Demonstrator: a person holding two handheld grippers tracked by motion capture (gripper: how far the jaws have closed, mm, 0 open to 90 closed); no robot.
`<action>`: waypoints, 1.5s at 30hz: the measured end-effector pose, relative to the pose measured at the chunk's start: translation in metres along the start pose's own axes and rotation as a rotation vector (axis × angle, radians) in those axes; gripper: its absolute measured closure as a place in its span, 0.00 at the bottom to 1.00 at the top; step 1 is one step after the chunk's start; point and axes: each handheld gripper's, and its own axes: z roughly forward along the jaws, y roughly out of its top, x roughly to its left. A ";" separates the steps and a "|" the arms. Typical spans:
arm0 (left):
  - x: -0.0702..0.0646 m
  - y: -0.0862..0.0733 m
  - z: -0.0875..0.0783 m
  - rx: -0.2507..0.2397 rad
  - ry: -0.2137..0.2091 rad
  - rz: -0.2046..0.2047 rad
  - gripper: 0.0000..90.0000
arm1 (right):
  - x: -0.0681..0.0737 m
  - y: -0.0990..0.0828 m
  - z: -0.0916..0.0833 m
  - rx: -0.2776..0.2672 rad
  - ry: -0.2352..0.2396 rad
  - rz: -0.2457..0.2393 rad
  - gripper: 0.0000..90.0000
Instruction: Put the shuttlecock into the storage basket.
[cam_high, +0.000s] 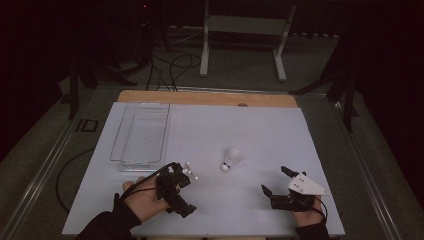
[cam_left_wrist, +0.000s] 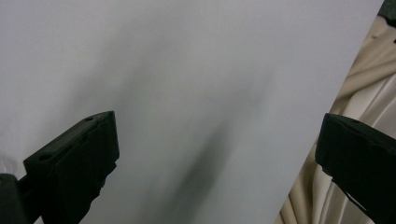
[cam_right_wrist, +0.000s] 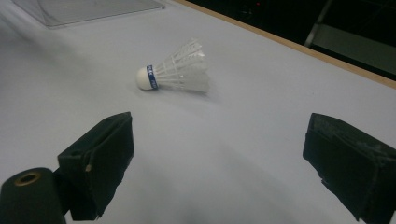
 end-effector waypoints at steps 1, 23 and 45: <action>-0.001 0.004 0.001 -0.013 0.002 -0.018 0.01 | 0.000 0.000 0.000 0.000 -0.001 -0.001 0.10; 0.003 0.034 0.007 -0.095 -0.006 -0.076 0.00 | 0.000 0.000 -0.001 -0.002 0.001 0.006 0.10; 0.004 0.064 0.035 -0.071 0.108 -0.177 0.00 | -0.001 0.000 0.000 0.004 0.003 0.006 0.10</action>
